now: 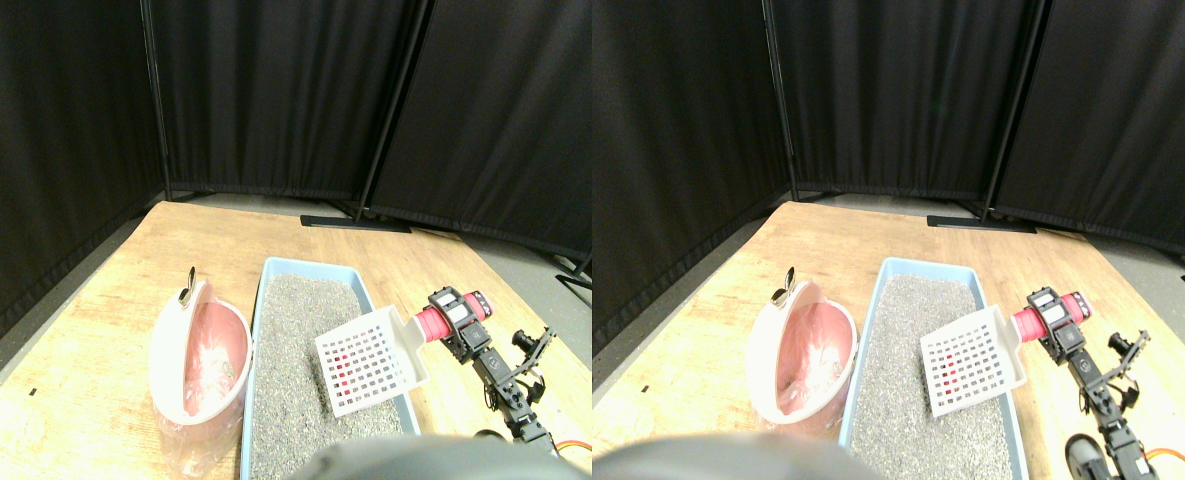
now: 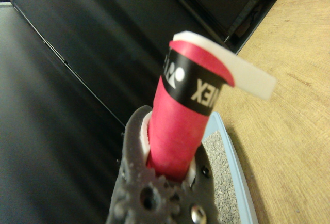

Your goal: Scoop (unimanual)

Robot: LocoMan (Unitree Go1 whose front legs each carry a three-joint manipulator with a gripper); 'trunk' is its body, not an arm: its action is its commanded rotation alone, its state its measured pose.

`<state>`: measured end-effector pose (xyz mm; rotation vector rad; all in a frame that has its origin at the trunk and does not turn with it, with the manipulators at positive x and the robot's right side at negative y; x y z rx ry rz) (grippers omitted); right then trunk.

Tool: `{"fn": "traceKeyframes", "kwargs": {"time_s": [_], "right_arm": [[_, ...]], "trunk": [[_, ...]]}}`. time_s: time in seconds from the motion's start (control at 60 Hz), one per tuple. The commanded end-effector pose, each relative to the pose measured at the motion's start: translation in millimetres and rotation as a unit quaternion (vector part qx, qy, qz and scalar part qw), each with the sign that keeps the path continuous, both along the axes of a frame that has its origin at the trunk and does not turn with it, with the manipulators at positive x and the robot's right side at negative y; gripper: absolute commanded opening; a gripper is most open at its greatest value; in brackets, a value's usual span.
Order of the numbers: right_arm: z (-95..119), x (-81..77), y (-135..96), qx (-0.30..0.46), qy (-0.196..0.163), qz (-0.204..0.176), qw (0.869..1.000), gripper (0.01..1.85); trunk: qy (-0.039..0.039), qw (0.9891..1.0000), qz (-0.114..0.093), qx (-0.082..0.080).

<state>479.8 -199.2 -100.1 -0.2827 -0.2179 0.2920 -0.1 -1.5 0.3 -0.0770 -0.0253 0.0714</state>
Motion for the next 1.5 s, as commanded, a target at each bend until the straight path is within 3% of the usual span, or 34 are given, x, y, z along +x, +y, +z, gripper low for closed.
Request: {"fn": "traceKeyframes", "kwargs": {"time_s": [0.017, 0.283, 0.8, 0.867, 1.1, 1.25, 1.317, 1.5], "right_arm": [[6.4, 3.3, -1.2, 0.001, -0.016, 0.003, 1.0, 0.05], [15.1, 12.4, -6.6, -0.047, -0.006, -0.008, 0.999, 0.05], [35.1, 39.0, -15.8, -0.116, -0.006, 0.014, 0.993, 0.05], [34.6, 40.4, -16.5, -0.128, 0.009, -0.011, 0.992, 0.05], [30.1, 48.1, -23.2, -0.176, 0.012, -0.029, 0.984, 0.05], [32.0, 48.2, -25.7, -0.193, 0.013, -0.04, 0.98, 0.05], [34.1, 47.5, -26.8, -0.206, -0.004, -0.031, 0.978, 0.05], [41.4, 43.3, -22.4, -0.212, -0.005, -0.009, 0.977, 0.05]], "trunk": [[0.0031, 0.9999, 0.007, -0.008], [0.0068, 0.9999, 0.009, -0.012], [0.012, 0.9998, 0.004, -0.014], [0.0123, 0.9998, 0.004, -0.014], [0.0166, 0.9998, 0.002, -0.013], [0.0179, 0.9998, 0.001, -0.013], [0.0175, 0.9998, 0.0, -0.012], [0.0171, 0.9998, 0.0, -0.013]]}}
